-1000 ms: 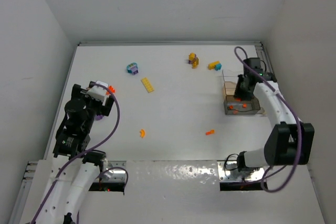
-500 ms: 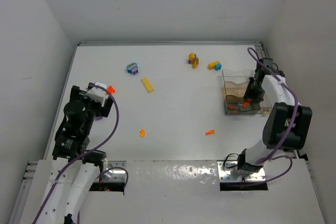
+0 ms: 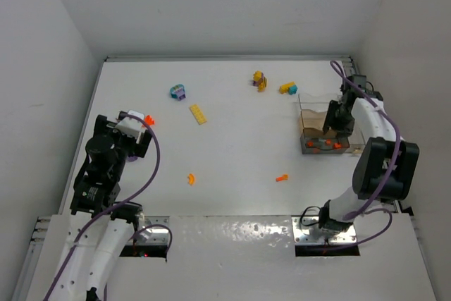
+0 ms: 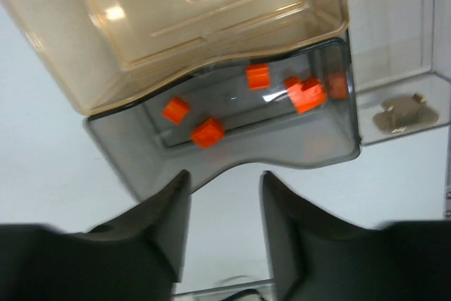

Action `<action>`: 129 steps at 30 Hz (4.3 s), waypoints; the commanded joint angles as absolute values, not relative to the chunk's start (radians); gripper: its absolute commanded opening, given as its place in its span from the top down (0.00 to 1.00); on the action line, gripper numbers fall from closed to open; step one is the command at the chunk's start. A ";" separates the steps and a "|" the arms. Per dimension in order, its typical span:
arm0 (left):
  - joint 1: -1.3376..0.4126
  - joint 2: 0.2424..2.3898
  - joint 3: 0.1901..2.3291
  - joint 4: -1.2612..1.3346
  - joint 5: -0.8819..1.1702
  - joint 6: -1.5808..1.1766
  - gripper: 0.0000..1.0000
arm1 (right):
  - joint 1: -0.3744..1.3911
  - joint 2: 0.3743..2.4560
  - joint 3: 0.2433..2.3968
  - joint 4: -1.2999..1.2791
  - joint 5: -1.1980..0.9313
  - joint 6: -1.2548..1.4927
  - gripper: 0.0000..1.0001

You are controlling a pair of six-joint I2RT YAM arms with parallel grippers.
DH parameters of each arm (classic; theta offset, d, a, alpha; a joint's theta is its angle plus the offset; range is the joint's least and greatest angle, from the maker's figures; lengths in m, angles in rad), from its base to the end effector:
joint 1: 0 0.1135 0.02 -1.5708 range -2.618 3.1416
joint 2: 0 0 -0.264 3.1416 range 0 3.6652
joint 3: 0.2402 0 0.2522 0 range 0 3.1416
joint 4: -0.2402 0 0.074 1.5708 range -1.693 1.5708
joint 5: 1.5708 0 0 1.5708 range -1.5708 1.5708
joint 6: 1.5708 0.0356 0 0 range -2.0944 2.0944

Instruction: Sort the legos into containers by color

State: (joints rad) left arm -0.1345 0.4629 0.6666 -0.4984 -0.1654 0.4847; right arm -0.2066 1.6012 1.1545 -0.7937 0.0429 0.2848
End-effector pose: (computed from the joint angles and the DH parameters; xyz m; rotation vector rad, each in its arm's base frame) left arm 0.1157 -0.0097 0.3080 0.4619 1.8226 0.3956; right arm 0.3035 -0.0652 0.2220 0.6931 2.7227 -0.0419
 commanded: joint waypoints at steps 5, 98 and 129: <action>-0.120 0.482 0.680 -0.459 -0.152 0.479 0.00 | 0.162 1.396 1.106 -0.796 0.077 0.247 0.85; -0.115 0.480 0.663 -0.457 -0.166 0.474 0.00 | 0.588 1.387 0.721 -0.512 0.224 1.127 1.00; -0.115 1.011 0.792 -0.653 -0.267 0.427 0.06 | -0.052 1.649 1.180 -0.733 0.327 0.581 1.00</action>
